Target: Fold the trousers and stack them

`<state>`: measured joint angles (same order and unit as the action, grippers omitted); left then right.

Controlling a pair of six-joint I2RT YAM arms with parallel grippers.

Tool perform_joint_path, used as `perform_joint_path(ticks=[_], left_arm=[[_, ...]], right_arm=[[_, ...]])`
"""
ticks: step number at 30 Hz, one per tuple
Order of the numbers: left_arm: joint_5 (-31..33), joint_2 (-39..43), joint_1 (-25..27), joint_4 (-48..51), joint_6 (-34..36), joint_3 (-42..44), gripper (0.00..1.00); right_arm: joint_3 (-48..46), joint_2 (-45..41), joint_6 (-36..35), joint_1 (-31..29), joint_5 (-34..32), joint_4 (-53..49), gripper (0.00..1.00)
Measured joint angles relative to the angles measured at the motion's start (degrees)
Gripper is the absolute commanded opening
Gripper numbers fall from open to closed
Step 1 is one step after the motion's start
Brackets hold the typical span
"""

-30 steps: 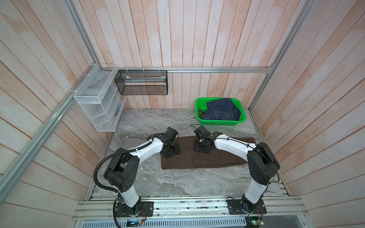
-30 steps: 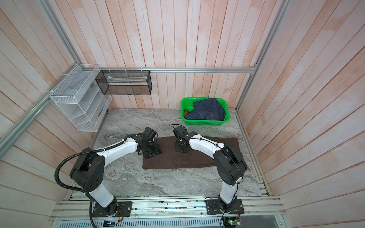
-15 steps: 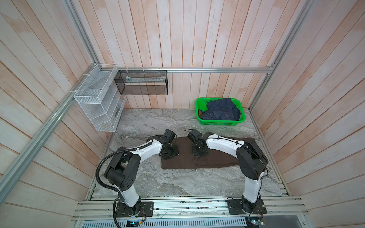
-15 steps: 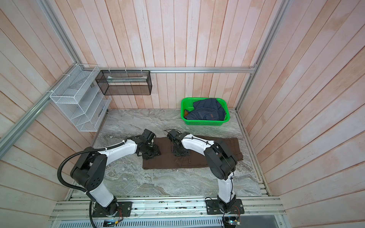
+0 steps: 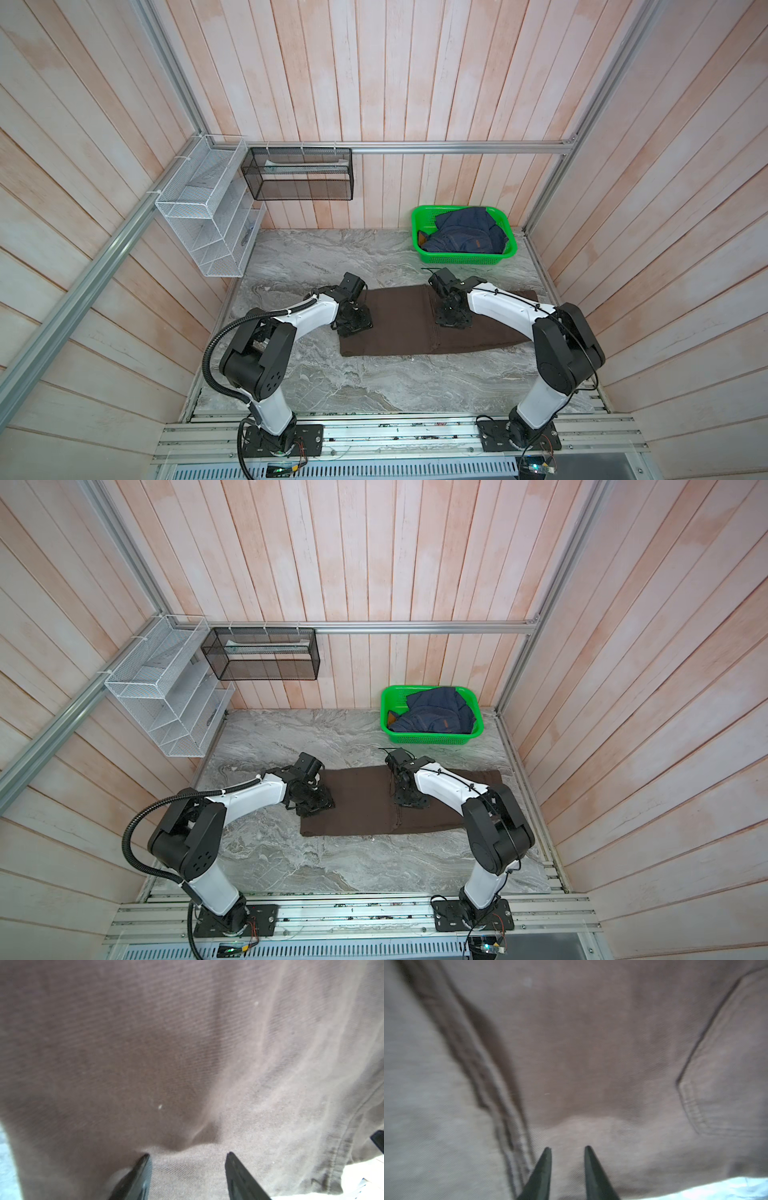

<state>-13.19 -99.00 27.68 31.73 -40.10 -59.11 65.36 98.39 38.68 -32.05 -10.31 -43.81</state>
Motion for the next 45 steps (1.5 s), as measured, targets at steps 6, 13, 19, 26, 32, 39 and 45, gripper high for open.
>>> perform_joint_path(ticks=[6, 13, 19, 26, 32, 39, 45], left_arm=[[-0.11, 1.99, -0.11, 0.44, 0.87, 0.17, 0.63], [0.74, 11.87, -1.68, 3.04, 2.93, -0.90, 0.71], [2.97, 13.94, -7.80, 4.94, 6.75, 0.61, 0.74], [3.10, 12.13, -11.85, 5.53, 10.97, 6.21, 0.75], [0.07, 9.79, -12.48, 3.87, 13.18, 7.58, 0.75], [-4.04, 6.82, -13.55, 0.48, 14.75, 8.37, 0.71], [-9.11, 5.46, -14.73, -3.61, 15.50, 8.66, 0.64]], right_arm=[[0.61, -3.48, -2.49, -1.51, 3.02, 1.70, 0.37], [2.69, -1.46, -4.22, -4.46, 8.70, 7.48, 0.37], [2.27, 1.18, -4.63, -3.50, 9.88, 10.43, 0.37], [-1.46, 1.25, -5.35, -0.50, 10.38, 13.00, 0.37], [-4.28, 1.14, -5.92, 1.29, 10.47, 13.88, 0.37], [-4.79, 0.39, -5.92, 1.36, 11.50, 15.04, 0.37], [-5.68, 0.39, -5.92, 1.42, 11.98, 15.61, 0.37]])
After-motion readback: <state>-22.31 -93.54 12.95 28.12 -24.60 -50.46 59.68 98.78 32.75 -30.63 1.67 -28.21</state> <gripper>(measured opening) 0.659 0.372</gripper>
